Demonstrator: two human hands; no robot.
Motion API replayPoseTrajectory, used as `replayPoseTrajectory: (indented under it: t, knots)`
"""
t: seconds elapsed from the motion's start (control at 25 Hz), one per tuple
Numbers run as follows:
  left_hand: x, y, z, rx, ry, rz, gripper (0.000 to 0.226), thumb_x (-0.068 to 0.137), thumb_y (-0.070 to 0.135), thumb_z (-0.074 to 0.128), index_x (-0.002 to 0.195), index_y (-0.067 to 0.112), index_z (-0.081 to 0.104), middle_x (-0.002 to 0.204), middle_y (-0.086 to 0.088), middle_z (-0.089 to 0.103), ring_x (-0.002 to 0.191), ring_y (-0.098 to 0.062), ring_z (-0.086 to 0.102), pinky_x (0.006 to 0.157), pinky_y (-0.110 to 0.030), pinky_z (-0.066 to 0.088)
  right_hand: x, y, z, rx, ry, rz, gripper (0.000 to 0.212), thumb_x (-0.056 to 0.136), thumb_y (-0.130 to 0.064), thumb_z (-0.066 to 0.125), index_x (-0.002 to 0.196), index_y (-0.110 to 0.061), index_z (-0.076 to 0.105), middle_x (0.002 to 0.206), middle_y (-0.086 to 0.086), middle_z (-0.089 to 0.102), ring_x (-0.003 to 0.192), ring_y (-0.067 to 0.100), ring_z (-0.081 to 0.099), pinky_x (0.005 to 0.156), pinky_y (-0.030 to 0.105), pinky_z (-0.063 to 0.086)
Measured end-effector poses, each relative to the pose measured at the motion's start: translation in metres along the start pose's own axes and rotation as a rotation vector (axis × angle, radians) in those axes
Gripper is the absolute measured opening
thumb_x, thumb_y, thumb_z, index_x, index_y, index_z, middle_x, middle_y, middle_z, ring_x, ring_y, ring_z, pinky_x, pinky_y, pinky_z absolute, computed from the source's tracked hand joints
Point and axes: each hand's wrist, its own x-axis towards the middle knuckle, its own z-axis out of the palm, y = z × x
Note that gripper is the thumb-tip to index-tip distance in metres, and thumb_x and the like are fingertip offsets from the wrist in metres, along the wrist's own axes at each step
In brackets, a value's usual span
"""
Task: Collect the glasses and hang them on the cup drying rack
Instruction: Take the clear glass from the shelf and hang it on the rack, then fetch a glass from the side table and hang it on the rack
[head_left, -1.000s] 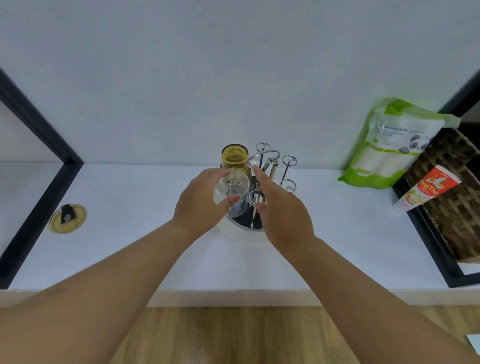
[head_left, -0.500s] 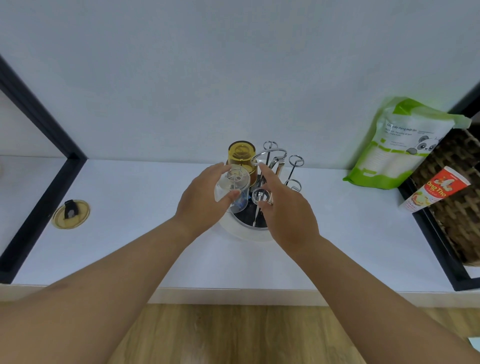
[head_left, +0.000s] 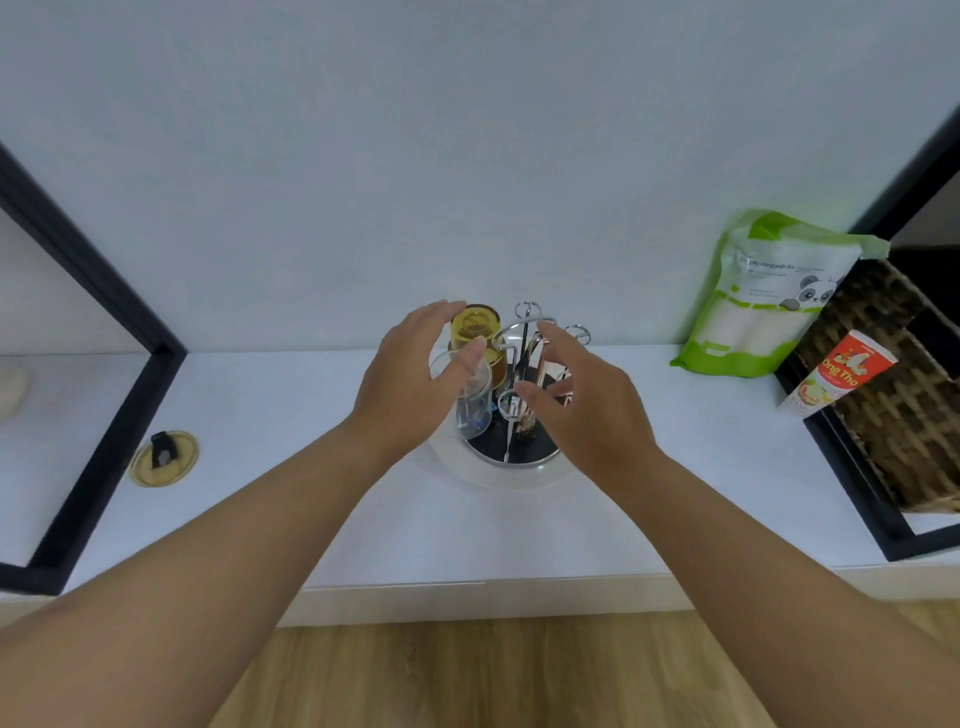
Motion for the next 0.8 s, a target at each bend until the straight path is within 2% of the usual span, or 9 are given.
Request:
replayPoseTrajectory:
  t: [0.12,0.2,0.44,0.56,0.68,0.8]
  knots:
    - [0.015,0.056,-0.038,-0.015,0.015,0.057,0.051,0.102,0.057,0.046,0.149,0.035,0.049,0.152,0.015,0.05,0.142,-0.009,0.042,0.117,-0.038,0.037,0.014,-0.03,-0.046,0.04,0.035,-0.028,0.072,0.096,-0.049,0.07,0.161,-0.04,0.038,0.153,-0.009,0.058,0.138,0.014,0.055,0.11,0.033,0.045]
    - [0.029,0.1,-0.072,-0.01,0.045,0.103,0.05,0.103,0.057,0.044,0.149,0.036,0.048,0.152,0.015,0.05,0.141,-0.008,0.043,0.116,-0.036,0.037,0.028,-0.06,-0.09,0.048,0.08,-0.079,0.075,0.096,-0.052,0.069,0.162,-0.04,0.035,0.158,-0.006,0.052,0.145,0.015,0.048,0.114,0.04,0.046]
    - [0.061,0.255,-0.184,-0.095,0.136,0.248,0.048,0.106,0.052,0.038,0.148,0.034,0.05,0.151,0.017,0.051,0.137,0.002,0.043,0.114,-0.027,0.034,0.05,-0.162,-0.251,0.082,0.254,-0.208,0.073,0.096,-0.056,0.067,0.161,-0.044,0.035,0.158,-0.01,0.05,0.146,0.012,0.045,0.112,0.047,0.049]
    - [0.062,0.341,-0.236,-0.148,0.153,0.324,0.047,0.107,0.05,0.038,0.147,0.032,0.054,0.147,0.019,0.054,0.13,0.006,0.046,0.106,-0.018,0.033,0.039,-0.213,-0.344,0.097,0.36,-0.245,0.072,0.096,-0.056,0.067,0.16,-0.046,0.036,0.157,-0.012,0.051,0.143,0.011,0.048,0.112,0.047,0.049]
    - [0.062,0.414,-0.274,-0.204,0.122,0.384,0.045,0.107,0.051,0.038,0.145,0.033,0.055,0.139,0.021,0.057,0.128,0.004,0.05,0.106,-0.021,0.035,0.016,-0.249,-0.422,0.068,0.433,-0.266,0.068,0.096,-0.058,0.066,0.158,-0.046,0.04,0.149,-0.013,0.056,0.135,0.007,0.053,0.109,0.047,0.051]
    - [0.06,0.489,-0.311,-0.252,0.09,0.493,0.047,0.106,0.055,0.038,0.144,0.034,0.055,0.142,0.022,0.056,0.132,-0.001,0.05,0.109,-0.027,0.036,-0.021,-0.282,-0.505,0.001,0.507,-0.247,0.067,0.095,-0.061,0.065,0.156,-0.049,0.041,0.145,-0.014,0.058,0.132,0.008,0.054,0.108,0.046,0.052]
